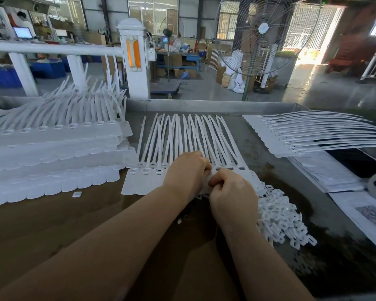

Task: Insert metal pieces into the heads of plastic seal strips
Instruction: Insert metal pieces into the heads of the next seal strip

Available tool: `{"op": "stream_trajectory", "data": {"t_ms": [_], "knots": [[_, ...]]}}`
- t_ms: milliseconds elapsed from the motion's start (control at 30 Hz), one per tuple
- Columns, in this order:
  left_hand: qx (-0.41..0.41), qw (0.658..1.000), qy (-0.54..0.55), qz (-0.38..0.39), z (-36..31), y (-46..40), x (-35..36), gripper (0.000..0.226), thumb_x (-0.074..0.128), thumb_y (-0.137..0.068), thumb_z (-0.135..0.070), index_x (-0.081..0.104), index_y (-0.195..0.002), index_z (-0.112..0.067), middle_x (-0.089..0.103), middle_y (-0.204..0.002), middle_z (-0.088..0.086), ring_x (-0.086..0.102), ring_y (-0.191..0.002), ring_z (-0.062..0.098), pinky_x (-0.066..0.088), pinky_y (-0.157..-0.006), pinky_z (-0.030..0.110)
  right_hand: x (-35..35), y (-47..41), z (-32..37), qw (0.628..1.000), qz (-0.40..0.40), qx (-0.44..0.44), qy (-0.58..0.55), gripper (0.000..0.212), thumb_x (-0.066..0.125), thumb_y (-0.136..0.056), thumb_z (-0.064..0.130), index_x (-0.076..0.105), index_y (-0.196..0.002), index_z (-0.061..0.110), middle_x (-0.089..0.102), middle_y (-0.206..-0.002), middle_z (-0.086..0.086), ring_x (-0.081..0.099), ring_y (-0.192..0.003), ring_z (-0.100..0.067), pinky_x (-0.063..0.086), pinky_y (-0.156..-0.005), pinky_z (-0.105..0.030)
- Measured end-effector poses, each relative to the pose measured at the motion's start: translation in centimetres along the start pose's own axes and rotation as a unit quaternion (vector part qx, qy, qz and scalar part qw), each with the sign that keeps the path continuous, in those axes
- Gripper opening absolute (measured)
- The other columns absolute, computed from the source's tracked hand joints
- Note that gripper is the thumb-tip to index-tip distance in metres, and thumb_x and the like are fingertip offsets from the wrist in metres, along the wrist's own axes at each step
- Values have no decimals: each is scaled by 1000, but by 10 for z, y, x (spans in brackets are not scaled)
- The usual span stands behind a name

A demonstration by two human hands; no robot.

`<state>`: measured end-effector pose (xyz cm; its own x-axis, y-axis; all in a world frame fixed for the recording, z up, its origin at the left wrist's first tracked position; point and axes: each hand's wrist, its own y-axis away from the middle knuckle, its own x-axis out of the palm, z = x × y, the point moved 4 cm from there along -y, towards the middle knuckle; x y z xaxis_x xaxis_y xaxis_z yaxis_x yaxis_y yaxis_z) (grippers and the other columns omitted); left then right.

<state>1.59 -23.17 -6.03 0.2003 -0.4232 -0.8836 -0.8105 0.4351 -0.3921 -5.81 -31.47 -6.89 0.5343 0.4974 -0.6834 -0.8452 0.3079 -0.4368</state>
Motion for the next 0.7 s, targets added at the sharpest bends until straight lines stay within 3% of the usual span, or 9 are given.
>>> {"op": "stream_trajectory", "data": {"t_ms": [367, 533, 700], "knots": [[-95, 982, 147, -73, 8, 8, -6, 15, 56, -91, -15, 71, -95, -16, 64, -101, -2, 52, -85, 7, 38, -81, 16, 1, -2, -2, 1000, -4, 4, 10, 19, 48, -81, 4, 64, -84, 13, 60, -78, 0, 45, -74, -14, 28, -60, -27], [-70, 992, 87, -53, 3, 7, -2, 20, 53, -93, -20, 69, -103, -16, 62, -105, -1, 55, -97, 15, 42, -84, 23, 1, -2, -1, 1000, -3, -2, 6, 20, 48, -81, 3, 65, -84, 13, 62, -80, -1, 51, -77, -16, 36, -63, -29], [-46, 997, 36, -53, -1, 8, -3, 22, 49, -94, -25, 68, -102, -17, 59, -103, -4, 52, -99, 14, 37, -77, 21, 2, -2, -3, 1000, 0, 4, 1, 18, 48, -80, 4, 64, -82, 12, 62, -80, -2, 52, -79, -18, 34, -63, -29]]}}
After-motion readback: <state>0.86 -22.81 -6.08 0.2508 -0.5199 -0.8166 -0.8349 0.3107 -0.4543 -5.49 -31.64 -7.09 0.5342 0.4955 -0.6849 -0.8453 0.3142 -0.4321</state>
